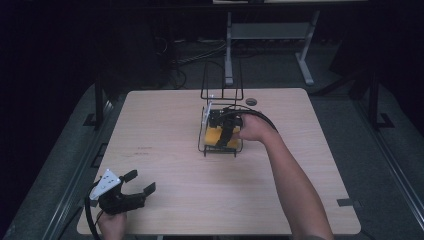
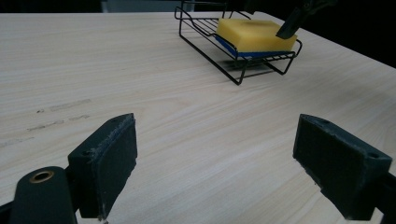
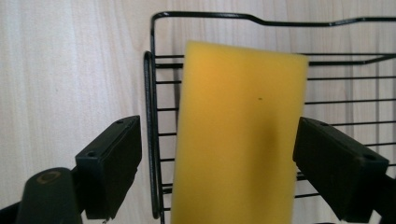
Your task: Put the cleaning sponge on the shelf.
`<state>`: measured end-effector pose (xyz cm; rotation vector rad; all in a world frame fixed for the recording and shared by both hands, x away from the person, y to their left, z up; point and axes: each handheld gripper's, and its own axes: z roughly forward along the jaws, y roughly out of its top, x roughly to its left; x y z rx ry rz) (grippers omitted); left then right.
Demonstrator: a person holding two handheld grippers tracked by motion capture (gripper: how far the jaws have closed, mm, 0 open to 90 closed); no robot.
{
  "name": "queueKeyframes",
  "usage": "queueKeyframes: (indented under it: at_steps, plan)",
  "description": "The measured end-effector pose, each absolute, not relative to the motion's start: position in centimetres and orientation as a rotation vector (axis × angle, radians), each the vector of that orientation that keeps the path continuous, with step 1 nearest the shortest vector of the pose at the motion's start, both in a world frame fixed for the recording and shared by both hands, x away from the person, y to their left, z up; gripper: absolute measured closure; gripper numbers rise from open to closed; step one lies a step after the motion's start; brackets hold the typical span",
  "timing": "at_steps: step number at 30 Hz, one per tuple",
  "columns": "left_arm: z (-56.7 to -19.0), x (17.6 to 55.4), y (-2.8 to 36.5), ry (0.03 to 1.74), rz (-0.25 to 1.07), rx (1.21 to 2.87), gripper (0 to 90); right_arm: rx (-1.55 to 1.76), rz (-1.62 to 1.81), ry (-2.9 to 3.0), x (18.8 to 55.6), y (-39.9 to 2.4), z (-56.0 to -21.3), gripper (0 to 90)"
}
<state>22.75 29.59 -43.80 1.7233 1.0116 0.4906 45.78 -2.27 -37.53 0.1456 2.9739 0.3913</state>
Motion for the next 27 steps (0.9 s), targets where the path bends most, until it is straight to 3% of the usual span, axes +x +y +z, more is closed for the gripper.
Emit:
queueKeyframes:
  at_steps: [27]
  plan:
    - [-43.8,22.7,29.7,1.015,0.487,1.715,13.0,0.079,0.367,2.975,42.9,-1.6,-37.7,15.0]
